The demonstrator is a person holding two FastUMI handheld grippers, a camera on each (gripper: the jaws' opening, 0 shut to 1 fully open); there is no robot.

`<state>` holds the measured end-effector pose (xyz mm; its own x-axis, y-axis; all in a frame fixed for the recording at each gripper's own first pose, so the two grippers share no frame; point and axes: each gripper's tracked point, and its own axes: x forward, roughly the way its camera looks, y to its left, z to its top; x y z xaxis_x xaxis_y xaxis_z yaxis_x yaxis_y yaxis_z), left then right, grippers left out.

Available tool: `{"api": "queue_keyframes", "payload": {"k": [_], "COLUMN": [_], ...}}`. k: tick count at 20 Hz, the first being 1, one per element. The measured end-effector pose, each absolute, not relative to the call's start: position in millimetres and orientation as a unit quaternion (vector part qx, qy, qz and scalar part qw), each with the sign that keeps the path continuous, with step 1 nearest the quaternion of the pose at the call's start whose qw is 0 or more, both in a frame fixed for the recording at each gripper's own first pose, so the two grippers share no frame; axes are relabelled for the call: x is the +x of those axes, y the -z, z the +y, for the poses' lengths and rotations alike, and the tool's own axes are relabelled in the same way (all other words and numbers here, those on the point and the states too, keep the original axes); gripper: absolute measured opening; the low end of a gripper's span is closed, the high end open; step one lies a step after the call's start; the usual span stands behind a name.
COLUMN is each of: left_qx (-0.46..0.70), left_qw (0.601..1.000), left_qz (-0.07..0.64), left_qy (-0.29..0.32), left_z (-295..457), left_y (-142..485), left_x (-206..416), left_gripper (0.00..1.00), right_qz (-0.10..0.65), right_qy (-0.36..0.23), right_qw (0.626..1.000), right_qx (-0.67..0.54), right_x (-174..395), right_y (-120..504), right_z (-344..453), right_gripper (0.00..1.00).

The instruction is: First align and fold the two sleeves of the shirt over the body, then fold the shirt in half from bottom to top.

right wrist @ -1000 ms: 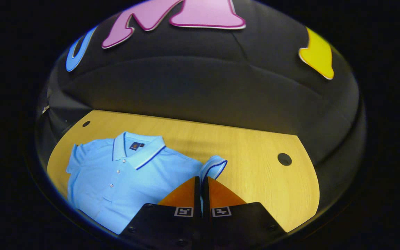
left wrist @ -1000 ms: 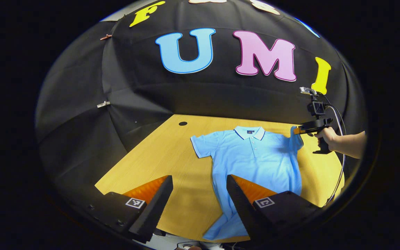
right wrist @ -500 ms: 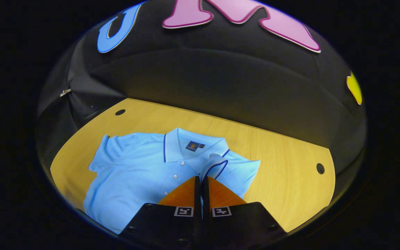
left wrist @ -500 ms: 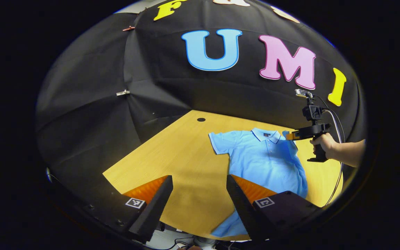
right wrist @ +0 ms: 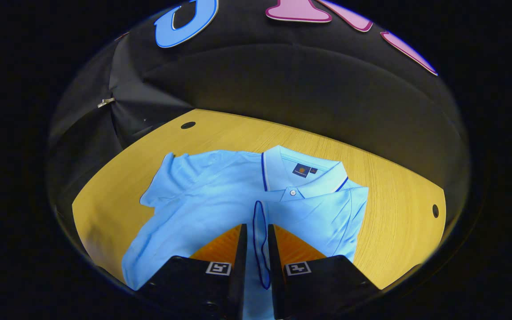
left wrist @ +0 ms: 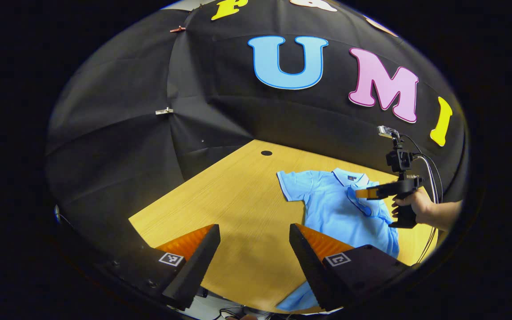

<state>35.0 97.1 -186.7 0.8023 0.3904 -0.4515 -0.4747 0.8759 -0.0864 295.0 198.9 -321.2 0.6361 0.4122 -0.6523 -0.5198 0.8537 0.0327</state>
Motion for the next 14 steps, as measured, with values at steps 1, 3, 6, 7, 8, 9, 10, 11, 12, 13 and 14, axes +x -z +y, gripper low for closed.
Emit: {"api": "queue_keyframes", "payload": {"k": [1,3,6,7,8,9,10,11,12,13,14], "left_qx": [-0.098,-0.092,-0.077,-0.077,-0.076,-0.072,-0.073,-0.079,-0.087,-0.09,-0.088], "left_qw": [0.947,0.953,0.963,0.965,0.968,0.97,0.971,0.971,0.971,0.971,0.971], "left_qz": [0.211,0.2,0.187,0.183,0.181,0.179,0.178,0.178,0.181,0.183,0.189], "left_qy": [-0.223,-0.207,-0.18,-0.169,-0.156,-0.148,-0.142,-0.135,-0.129,-0.122,-0.116], "left_z": [100.2,106.6,116.2,117.0,116.5,118.0,119.6,120.1,120.7,122.7,126.6], "left_y": [184.3,178.7,176.6,175.7,178.0,181.7,187.5,194.4,203.1,211.8,221.3], "left_x": [46.4,73.7,124.4,142.0,159.2,175.6,191.1,207.5,222.7,238.7,252.7], "left_gripper": [0.99,0.99,0.99,0.99,0.99,0.99,0.99,0.99,0.99,0.99,0.99], "right_qz": [0.334,0.325,0.299,0.286,0.274,0.264,0.254,0.245,0.239,0.232,0.224], "right_qy": [-0.254,-0.245,-0.225,-0.213,-0.198,-0.182,-0.169,-0.156,-0.143,-0.132,-0.125], "right_qw": [0.905,0.911,0.925,0.932,0.939,0.944,0.95,0.955,0.958,0.962,0.965], "right_qx": [-0.077,-0.066,-0.067,-0.07,-0.072,-0.072,-0.07,-0.066,-0.063,-0.058,-0.047], "right_x": [293.5,289.0,281.6,283.2,282.1,279.4,274.6,271.0,264.9,260.2,256.0], "right_y": [316.4,302.4,277.2,267.6,258.3,250.6,241.0,234.3,229.1,226.2,222.8], "right_z": [194.8,181.7,145.3,130.2,114.7,100.0,84.9,71.2,56.3,43.6,34.3], "right_gripper": [0.3,0.5,0.96,1.0,0.99,0.99,0.98,0.98,0.98,0.98,0.98]}}
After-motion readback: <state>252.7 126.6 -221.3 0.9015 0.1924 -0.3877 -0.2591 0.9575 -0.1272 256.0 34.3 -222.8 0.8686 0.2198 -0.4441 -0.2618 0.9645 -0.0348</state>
